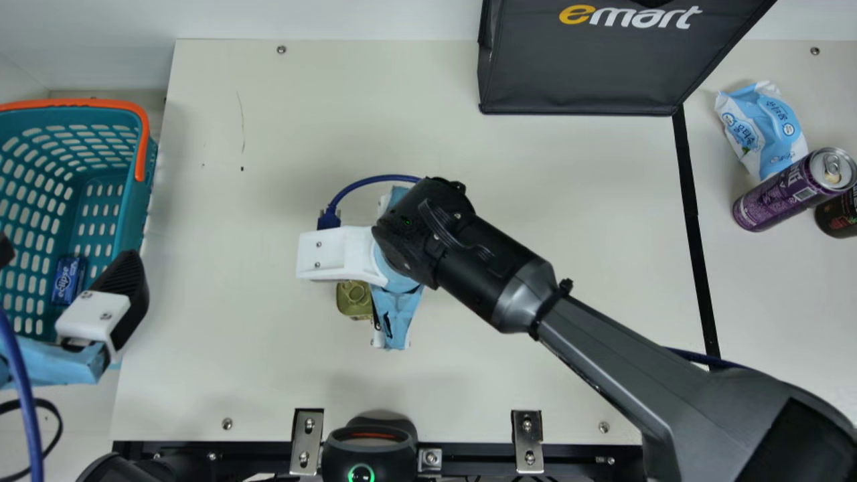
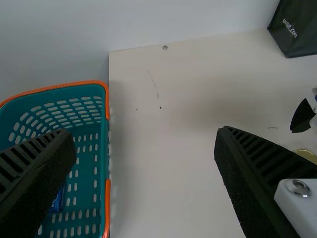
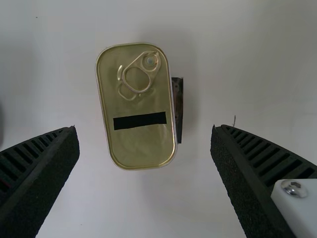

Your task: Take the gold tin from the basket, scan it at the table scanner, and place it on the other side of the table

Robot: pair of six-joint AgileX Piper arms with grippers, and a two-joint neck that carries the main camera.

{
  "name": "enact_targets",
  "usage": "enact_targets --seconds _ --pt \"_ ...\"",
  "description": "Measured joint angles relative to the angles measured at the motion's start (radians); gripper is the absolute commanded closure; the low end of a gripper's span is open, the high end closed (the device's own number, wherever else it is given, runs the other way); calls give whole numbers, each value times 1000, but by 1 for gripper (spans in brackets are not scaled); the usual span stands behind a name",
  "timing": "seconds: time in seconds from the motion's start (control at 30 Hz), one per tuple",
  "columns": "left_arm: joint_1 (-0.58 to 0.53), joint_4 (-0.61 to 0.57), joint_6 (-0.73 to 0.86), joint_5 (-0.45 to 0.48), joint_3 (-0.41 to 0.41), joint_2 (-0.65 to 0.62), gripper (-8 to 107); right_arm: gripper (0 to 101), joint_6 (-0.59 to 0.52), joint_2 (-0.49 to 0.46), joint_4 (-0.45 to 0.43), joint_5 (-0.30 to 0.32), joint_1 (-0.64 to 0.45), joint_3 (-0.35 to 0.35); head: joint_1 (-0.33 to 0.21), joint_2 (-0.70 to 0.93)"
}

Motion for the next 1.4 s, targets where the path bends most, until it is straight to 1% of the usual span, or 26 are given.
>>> enact_targets --seconds 0.13,0.37,0.63,0.93,1.3,1.4 --pt "0 0 0 0 0 0 9 6 -18 17 11 6 3 -7 -2 2" --pt "0 0 0 0 0 0 9 6 -41 36 37 35 7 -20 0 2" --pt "0 0 0 0 0 0 9 6 -44 56 40 43 21 -36 -2 0" --pt "0 0 0 0 0 0 9 6 -33 86 30 38 36 -41 -2 2" --pt "0 0 0 0 0 0 9 6 -14 111 6 11 44 -32 0 0" --pt "0 0 0 0 0 0 9 6 -9 117 -1 -7 46 -23 0 0"
